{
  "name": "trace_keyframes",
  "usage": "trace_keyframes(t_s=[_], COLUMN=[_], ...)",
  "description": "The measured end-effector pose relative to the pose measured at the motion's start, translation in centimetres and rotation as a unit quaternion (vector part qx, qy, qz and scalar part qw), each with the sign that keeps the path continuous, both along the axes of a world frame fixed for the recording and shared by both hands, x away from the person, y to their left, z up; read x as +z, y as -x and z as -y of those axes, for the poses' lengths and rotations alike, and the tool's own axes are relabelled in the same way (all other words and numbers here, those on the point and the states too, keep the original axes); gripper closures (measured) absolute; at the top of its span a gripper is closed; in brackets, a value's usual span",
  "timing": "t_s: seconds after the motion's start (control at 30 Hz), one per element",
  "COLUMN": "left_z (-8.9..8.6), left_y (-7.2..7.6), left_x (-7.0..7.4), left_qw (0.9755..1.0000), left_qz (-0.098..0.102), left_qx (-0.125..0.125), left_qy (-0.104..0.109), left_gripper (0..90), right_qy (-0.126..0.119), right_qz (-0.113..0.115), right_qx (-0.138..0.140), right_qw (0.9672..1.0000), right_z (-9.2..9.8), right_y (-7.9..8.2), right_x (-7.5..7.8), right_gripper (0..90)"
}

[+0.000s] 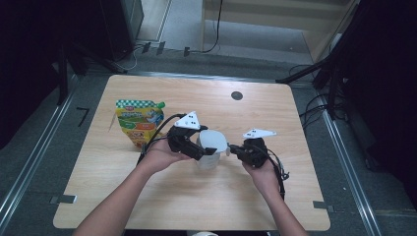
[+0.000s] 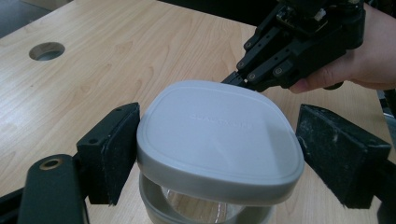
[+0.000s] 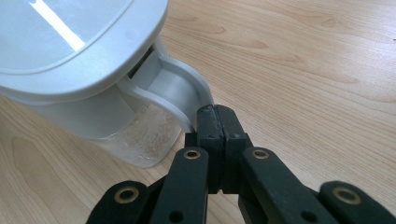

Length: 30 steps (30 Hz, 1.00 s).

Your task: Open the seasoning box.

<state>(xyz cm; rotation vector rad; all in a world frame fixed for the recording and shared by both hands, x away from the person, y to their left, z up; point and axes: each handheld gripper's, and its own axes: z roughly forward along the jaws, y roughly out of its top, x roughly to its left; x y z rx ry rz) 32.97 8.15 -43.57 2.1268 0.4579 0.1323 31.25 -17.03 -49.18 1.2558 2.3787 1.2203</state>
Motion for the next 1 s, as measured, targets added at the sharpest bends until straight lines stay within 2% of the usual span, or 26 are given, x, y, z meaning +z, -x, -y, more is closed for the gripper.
trace_keyframes(t_s=[0.2,0.57,0.67,0.87,1.0], left_z=[0.3,1.0,1.3,2.4,3.3], left_y=[0.0,-0.2,-0.2,-0.4,-0.6], left_x=[0.3,1.0,1.1,1.5,1.4], left_qw=[1.0,0.9999,0.9999,0.9999,0.9999], left_qz=[0.002,0.002,0.008,0.007,0.005], left_qx=[0.002,0.001,0.0,-0.001,0.0], left_qy=[-0.003,0.011,0.013,0.014,0.016], left_gripper=[16.5,16.6,16.6,16.6,16.6], right_qy=[0.0,0.001,0.0,-0.002,-0.011], right_qz=[-0.001,0.002,0.002,0.003,0.0], right_qx=[-0.002,0.001,0.001,0.002,0.005], right_qw=[1.0,1.0,1.0,1.0,0.9999], right_z=[0.0,-0.1,-0.1,-0.1,0.0], right_y=[0.1,0.1,0.1,0.2,0.2], right_x=[0.0,0.0,0.0,0.1,0.0], right_gripper=[90.0,90.0,90.0,90.0,90.0])
